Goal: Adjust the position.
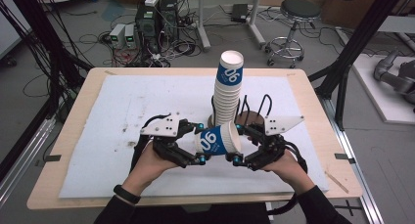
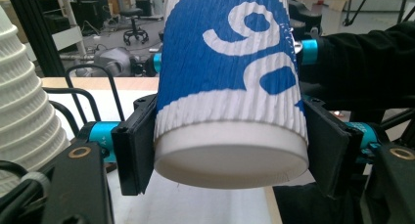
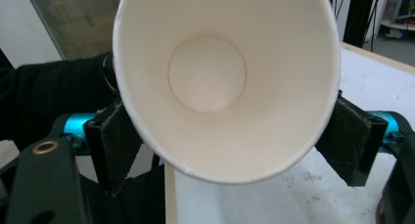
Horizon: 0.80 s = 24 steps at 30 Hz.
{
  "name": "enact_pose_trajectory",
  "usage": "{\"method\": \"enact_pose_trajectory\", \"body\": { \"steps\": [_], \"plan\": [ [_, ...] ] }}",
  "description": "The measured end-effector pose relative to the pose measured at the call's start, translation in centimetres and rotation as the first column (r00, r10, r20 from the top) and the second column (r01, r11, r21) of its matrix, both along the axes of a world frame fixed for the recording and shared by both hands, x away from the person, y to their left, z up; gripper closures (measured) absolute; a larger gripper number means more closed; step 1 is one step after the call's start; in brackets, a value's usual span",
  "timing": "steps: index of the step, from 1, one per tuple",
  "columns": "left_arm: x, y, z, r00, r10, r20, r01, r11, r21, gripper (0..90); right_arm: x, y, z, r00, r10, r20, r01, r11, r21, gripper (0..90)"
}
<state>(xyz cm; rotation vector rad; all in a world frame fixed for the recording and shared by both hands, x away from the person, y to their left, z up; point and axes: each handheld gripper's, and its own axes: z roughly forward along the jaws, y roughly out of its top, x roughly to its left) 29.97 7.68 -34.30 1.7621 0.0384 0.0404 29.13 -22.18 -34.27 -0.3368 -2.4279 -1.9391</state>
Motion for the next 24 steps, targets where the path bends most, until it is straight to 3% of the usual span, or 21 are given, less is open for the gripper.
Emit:
{"method": "enact_pose_trajectory", "body": {
  "steps": [4,11,20,24],
  "plan": [
    [0.1,-0.2,-0.3,0.9998,-0.005,-0.021,0.006,1.0,0.007,30.0,0.0,-0.3,0.0,0.9995,-0.001,0.032,0.0,1.0,0.026,24.0],
    [0.0,-0.6,-0.4,0.9998,0.012,-0.016,-0.011,0.9979,0.064,29.4,-0.1,-0.4,0.0,0.9976,0.007,0.069,-0.006,1.0,-0.009,26.3],
    [-0.1,-0.8,-0.4,0.9998,0.014,-0.011,-0.013,0.9948,0.101,28.1,0.0,-0.5,0.0,0.9981,0.008,0.061,-0.008,1.0,-0.007,26.4],
    [-0.4,-1.2,-0.2,0.9998,0.02,0.003,-0.02,0.9856,0.168,24.2,-0.1,-0.4,0.0,0.9967,0.018,0.079,-0.015,0.999,-0.032,26.5]
  ]
}}
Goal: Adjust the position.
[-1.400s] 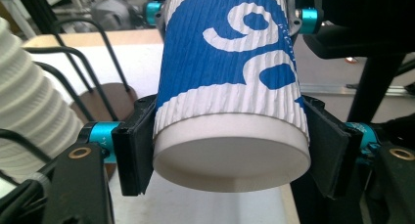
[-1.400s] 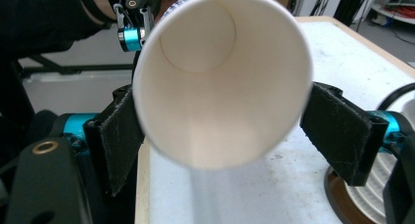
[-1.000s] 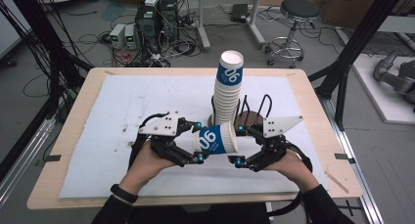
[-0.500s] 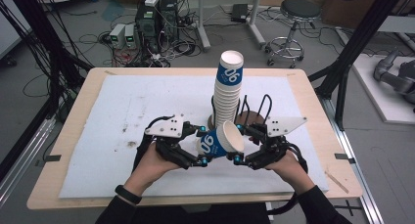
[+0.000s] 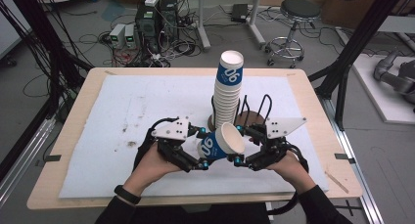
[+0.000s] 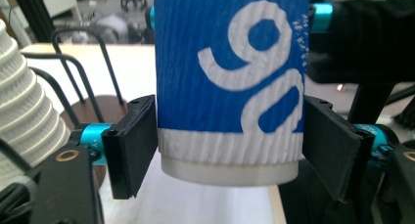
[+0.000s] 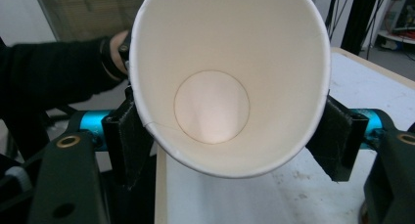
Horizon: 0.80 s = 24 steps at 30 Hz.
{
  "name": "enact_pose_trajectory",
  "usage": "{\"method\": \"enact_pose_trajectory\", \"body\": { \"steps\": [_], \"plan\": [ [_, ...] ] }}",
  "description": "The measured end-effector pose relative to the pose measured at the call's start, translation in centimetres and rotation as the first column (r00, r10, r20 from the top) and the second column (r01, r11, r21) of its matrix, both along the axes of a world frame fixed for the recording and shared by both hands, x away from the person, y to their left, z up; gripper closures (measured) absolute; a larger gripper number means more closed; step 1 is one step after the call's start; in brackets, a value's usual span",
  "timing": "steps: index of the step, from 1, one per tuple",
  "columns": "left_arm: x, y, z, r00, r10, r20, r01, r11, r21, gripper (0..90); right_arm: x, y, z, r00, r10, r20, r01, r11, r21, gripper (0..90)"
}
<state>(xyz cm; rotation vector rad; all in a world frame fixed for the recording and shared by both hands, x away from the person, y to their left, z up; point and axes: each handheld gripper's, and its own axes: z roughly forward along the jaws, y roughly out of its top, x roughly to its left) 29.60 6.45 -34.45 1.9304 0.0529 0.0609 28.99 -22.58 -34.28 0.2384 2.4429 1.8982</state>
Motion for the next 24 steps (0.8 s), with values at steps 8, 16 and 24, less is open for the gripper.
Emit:
{"method": "enact_pose_trajectory", "body": {
  "steps": [8,16,24],
  "plan": [
    [0.1,-0.4,-0.6,0.9999,-0.015,-0.001,0.015,0.9998,-0.009,29.1,-0.3,0.4,0.2,0.9997,-0.007,0.024,0.008,0.999,-0.045,21.8],
    [0.4,-0.2,-1.3,0.9993,-0.016,-0.033,0.01,0.9873,-0.159,29.8,-0.2,0.6,0.2,0.9975,-0.042,-0.057,0.048,0.993,0.105,18.4],
    [0.2,-0.8,-1.7,0.9986,-0.01,-0.053,0.002,0.989,-0.148,28.4,-0.4,1.0,0.2,0.9989,-0.033,-0.031,0.037,0.993,0.112,24.1]
  ]
}}
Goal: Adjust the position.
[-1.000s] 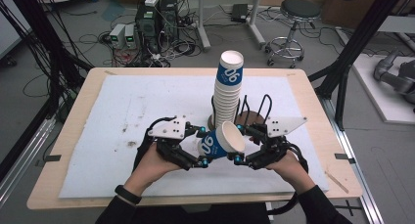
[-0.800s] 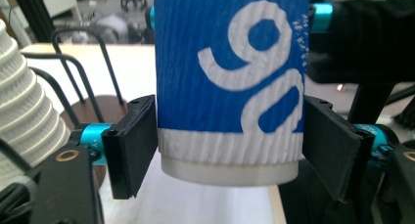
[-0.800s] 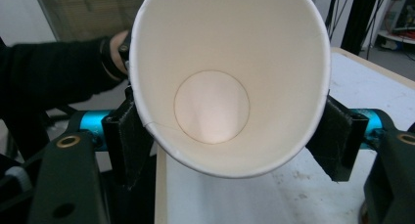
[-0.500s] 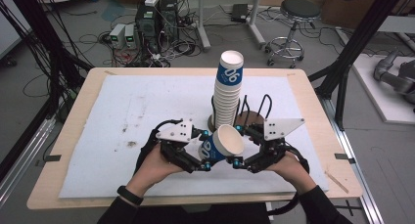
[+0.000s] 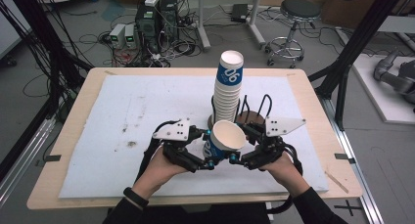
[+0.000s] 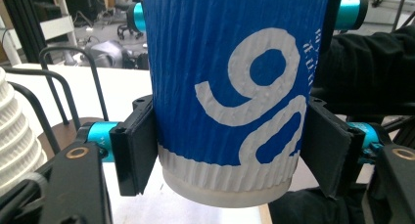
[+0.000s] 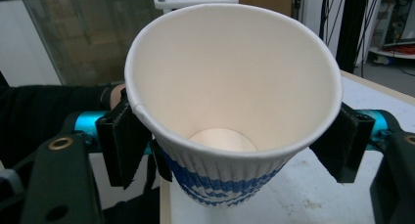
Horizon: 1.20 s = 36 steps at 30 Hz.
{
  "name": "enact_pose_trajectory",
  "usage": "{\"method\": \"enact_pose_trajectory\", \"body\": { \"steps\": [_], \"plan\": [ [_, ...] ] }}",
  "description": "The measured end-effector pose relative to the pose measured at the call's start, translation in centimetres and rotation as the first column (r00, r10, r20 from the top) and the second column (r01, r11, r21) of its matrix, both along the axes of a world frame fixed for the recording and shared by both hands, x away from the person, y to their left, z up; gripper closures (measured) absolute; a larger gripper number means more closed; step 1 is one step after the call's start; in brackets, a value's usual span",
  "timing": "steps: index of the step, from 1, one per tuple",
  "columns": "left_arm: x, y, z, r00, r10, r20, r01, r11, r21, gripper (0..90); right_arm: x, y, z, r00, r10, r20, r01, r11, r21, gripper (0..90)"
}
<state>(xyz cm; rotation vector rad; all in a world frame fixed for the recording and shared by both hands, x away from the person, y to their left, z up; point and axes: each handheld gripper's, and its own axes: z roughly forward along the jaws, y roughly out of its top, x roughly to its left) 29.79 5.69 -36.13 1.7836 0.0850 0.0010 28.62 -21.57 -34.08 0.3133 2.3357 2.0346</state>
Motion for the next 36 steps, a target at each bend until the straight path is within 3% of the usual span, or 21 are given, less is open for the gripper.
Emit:
{"method": "enact_pose_trajectory", "body": {
  "steps": [4,6,10,12,18,26,36],
  "plan": [
    [-0.3,-0.3,0.3,0.999,0.036,0.027,-0.038,0.9958,0.084,22.9,-0.1,-0.1,0.2,0.9998,-0.004,0.02,0.004,0.999,-0.036,25.1],
    [-0.3,-0.5,0.4,0.9986,0.041,0.033,-0.044,0.9945,0.096,22.3,-0.1,-0.1,0.3,0.9992,-0.01,0.038,0.013,0.997,-0.072,25.2],
    [-0.5,-0.9,0.3,0.9981,0.044,0.042,-0.048,0.9938,0.1,22.8,-0.2,0.0,0.3,0.9992,-0.006,0.041,0.009,0.996,-0.09,25.2],
    [-0.6,-1.1,0.1,0.9984,0.034,0.045,-0.039,0.9945,0.097,28.3,-0.2,0.2,0.3,0.999,-0.005,0.045,0.01,0.995,-0.099,25.1],
    [-0.4,-1.2,-0.7,0.9998,0.021,-0.003,-0.021,0.9996,0.02,29.2,-0.2,0.4,0.3,0.9998,-0.01,0.02,0.011,0.997,-0.074,20.9],
    [-0.4,-1.3,-1.0,0.9999,0.016,-0.003,-0.016,0.9998,0.008,29.4,-0.2,0.5,0.5,1.0,-0.006,0.002,0.006,1.0,-0.024,19.4],
    [-0.5,-1.4,-0.9,0.9999,0.015,-0.006,-0.015,0.9999,0.005,28.4,-0.4,0.7,0.5,0.9996,-0.005,0.028,0.006,1.0,-0.023,23.0]
  ]
}}
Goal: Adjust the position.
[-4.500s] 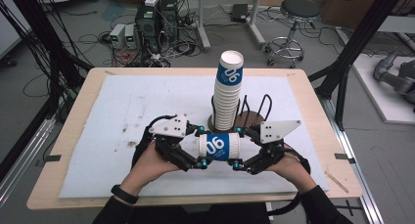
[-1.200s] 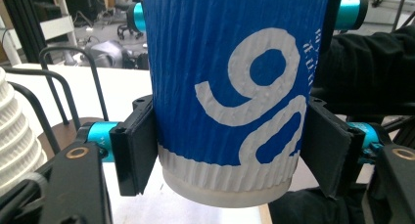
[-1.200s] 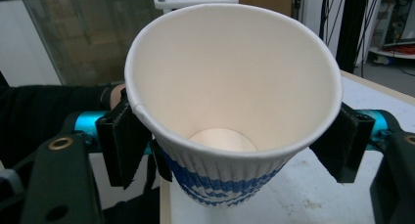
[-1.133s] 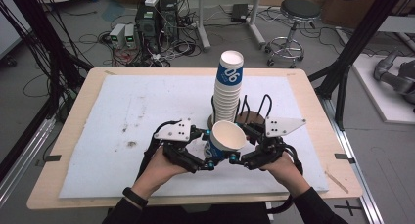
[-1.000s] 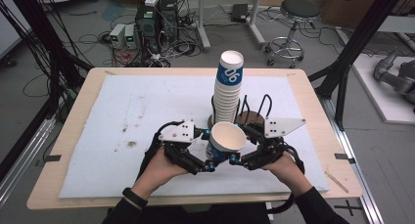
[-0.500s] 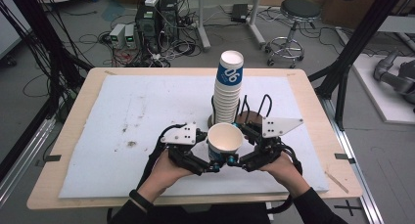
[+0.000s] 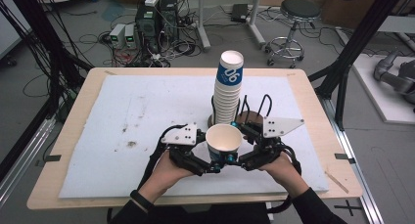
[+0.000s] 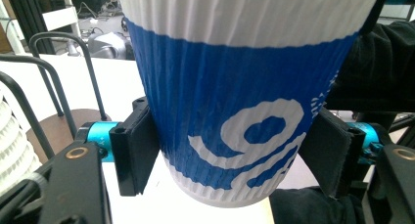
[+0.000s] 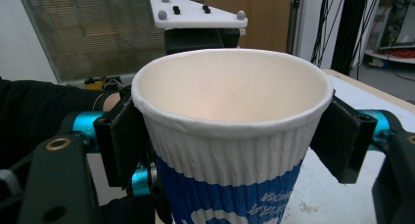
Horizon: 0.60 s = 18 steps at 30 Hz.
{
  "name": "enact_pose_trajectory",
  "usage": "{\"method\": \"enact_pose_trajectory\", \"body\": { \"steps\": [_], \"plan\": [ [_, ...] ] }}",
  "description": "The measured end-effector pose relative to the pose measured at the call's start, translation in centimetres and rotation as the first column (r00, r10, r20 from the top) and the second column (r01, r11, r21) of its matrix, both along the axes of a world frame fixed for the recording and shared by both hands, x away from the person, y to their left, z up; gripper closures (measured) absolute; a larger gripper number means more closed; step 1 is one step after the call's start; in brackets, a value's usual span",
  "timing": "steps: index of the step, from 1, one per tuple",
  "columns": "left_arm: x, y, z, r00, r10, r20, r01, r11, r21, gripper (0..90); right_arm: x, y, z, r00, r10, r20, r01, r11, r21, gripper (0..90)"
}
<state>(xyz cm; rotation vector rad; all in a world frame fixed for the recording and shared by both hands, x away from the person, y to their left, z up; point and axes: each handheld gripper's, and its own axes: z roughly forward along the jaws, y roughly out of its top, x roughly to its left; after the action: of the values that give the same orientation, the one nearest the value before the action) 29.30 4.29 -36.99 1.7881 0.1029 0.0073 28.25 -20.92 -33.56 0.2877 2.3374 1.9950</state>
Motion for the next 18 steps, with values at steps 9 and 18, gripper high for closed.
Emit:
{"method": "enact_pose_trajectory", "body": {
  "steps": [9,18],
  "plan": [
    [-0.23,-0.11,0.9,0.9996,0.018,-0.021,-0.019,0.9982,-0.057,22.8,-0.02,0.13,-0.17,1.0,-0.001,0.003,0.001,1.0,0.005,23.5],
    [-0.21,-0.08,0.99,0.9995,0.026,-0.016,-0.027,0.9976,-0.064,25.7,-0.04,0.3,-0.32,1.0,-0.001,0.001,0.001,1.0,0.008,23.7]
  ]
}}
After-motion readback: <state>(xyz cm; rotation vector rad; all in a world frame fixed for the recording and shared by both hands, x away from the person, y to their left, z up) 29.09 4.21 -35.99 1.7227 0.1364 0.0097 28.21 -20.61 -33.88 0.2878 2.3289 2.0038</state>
